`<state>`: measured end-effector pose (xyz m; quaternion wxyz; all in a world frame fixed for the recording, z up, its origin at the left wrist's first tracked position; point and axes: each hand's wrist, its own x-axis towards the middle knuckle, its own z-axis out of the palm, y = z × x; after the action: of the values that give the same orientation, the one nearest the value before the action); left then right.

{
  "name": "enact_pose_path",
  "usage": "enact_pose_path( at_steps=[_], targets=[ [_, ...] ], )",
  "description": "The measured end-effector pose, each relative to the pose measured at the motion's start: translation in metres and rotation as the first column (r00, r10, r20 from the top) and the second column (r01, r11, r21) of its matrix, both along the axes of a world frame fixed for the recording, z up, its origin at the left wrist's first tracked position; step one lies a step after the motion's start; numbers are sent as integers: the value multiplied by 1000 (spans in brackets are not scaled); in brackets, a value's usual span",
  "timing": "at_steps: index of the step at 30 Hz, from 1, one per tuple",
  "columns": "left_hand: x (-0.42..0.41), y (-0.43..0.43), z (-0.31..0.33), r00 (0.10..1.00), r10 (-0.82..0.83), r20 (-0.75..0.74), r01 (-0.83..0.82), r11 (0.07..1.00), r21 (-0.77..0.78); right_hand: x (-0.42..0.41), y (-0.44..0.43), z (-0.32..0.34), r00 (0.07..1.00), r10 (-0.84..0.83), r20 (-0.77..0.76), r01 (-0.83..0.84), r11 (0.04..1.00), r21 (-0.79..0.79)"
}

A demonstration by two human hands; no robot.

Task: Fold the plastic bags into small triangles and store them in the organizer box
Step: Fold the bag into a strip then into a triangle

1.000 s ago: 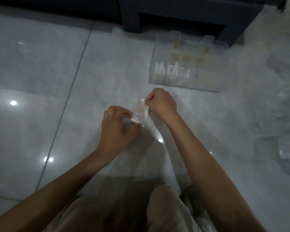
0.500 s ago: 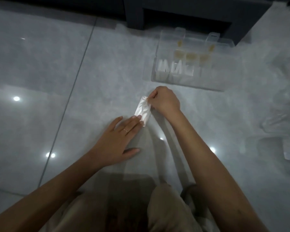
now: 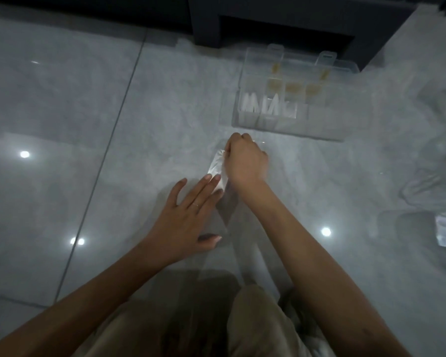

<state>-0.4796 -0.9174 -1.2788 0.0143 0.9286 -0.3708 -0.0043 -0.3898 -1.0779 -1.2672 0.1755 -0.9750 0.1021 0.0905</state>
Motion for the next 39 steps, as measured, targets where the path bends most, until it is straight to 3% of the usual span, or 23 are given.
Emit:
enact_pose_path(
  at_steps=[2, 7, 11, 16, 19, 26, 31, 34, 39],
  targets=[
    [7, -8, 1, 1000, 12, -29, -13, 1000, -21, 3, -2, 1, 999, -30, -15, 30, 999, 34],
    [10, -10, -7, 990, 8, -142, 7, 995, 104, 2, -9, 0, 999, -36, -36, 41, 990, 135],
    [3, -4, -13, 988, 11, -152, 6, 994, 110, -1, -15, 0, 998, -58, -8, 58, 975, 215],
    [3, -4, -14, 990, 6, -138, 9, 994, 109, -10, -12, 3, 998, -52, 41, 43, 979, 198],
    [3, -3, -16, 991, 2, -135, 12, 994, 106, -17, -9, 6, 999, 36, -22, -32, 987, 158],
    [4, -3, -17, 992, -2, -122, 12, 996, 85, -3, -7, 11, 987, 57, -150, -31, 985, 167],
    [3, -3, -18, 992, 0, -128, 9, 998, 69, -4, -3, 10, 988, 122, -96, -103, 978, 182],
    [4, -2, -17, 991, -6, -137, 17, 997, 78, -1, -10, 7, 994, 13, -113, 29, 933, 358],
    [4, -2, -16, 991, -5, -134, 16, 996, 82, 7, -29, 5, 972, -67, -224, 203, 714, 670]
  ],
)
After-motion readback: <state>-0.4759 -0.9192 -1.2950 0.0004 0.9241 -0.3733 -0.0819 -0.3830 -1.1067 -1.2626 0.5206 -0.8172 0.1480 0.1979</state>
